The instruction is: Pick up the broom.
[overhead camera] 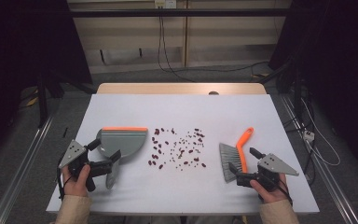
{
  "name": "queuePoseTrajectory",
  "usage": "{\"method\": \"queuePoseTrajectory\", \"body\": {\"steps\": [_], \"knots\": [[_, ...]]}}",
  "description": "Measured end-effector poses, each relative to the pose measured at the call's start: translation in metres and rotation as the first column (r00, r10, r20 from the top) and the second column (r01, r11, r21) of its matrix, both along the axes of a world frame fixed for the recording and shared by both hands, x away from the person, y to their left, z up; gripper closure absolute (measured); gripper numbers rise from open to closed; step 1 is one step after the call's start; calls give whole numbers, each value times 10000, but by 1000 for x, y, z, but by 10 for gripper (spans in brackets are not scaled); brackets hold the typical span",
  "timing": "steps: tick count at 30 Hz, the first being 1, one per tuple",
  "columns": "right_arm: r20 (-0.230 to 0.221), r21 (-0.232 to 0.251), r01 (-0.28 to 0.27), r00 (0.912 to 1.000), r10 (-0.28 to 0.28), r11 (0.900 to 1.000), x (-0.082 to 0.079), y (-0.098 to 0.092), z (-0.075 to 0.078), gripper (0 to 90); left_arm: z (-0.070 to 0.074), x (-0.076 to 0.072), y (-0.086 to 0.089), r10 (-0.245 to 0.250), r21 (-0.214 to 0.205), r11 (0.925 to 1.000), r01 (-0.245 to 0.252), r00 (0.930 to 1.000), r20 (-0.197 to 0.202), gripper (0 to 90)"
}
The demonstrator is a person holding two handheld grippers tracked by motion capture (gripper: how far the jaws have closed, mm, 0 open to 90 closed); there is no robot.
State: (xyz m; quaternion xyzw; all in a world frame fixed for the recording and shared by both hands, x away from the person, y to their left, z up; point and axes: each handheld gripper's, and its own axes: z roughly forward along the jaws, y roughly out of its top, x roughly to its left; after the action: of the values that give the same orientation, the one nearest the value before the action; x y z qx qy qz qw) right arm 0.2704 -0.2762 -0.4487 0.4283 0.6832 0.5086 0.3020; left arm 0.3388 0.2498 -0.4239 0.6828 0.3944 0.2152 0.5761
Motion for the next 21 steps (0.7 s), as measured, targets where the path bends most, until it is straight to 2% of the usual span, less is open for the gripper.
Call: {"method": "queuePoseTrajectory", "body": {"steps": [7, 10, 15, 20, 21], "knots": [[-7, -39, 6, 10000, -6, 10000, 0, 0, 0, 45, 0, 1, 1, 78, 30, 10000, -77, 10000, -57, 31], [-4, -56, 2, 10000, -2, 10000, 1, 0, 0, 45, 0, 0, 0, 73, 338, 9994, -70, 9999, -97, 32], [-2, -59, 35, 10000, -35, 10000, 1, -1, 0, 45, 0, 1, -1, 21, 253, 9997, -19, 10000, -97, 32], [-77, -169, 510, 9987, -512, 9986, 7, -4, 3, 43, 0, 1, -3, -27, 206, 9998, 29, 10000, -64, 32], [-108, -280, 812, 9966, -815, 9963, 13, -5, 6, 38, 0, 1, -3, -47, 196, 9998, 49, 10000, -55, 32]]}}
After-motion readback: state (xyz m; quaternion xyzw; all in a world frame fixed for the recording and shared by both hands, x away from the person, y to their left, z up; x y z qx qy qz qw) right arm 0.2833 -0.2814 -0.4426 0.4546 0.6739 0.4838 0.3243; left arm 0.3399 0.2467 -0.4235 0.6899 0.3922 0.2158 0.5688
